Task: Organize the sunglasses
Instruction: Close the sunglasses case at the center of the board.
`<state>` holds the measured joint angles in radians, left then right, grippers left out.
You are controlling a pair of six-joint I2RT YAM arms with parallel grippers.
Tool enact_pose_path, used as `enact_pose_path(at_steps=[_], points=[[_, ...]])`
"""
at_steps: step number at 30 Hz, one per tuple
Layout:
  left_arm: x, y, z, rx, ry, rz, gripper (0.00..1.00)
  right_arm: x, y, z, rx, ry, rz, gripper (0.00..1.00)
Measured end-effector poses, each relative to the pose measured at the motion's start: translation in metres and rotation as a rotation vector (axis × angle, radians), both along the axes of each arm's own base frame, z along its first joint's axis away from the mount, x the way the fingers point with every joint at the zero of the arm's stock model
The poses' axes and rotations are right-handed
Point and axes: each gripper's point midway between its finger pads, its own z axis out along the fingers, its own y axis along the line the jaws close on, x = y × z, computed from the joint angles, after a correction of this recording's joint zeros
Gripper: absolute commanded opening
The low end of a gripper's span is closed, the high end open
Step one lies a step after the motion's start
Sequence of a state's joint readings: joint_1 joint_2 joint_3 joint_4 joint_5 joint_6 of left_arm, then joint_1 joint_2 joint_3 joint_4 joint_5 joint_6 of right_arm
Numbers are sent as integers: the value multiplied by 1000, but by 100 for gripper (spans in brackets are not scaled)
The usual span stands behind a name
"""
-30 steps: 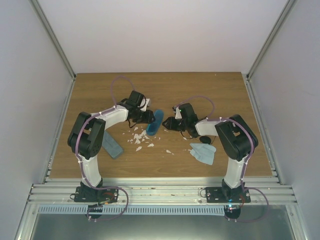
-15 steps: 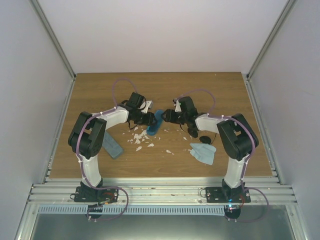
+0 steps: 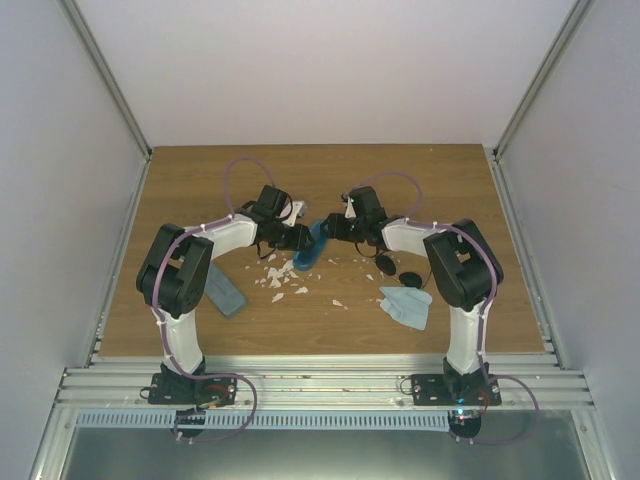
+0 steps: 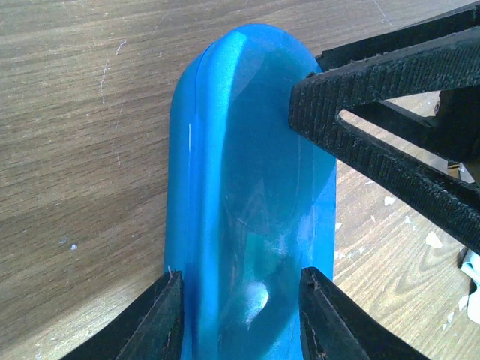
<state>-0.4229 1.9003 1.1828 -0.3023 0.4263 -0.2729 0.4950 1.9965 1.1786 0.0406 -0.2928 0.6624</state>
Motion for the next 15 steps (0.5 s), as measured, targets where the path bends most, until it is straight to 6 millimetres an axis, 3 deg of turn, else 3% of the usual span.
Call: enact_pose_path(at_steps=[15], points=[[1, 0, -1, 1, -3, 1, 41, 0, 9, 2, 8, 5, 19, 34]])
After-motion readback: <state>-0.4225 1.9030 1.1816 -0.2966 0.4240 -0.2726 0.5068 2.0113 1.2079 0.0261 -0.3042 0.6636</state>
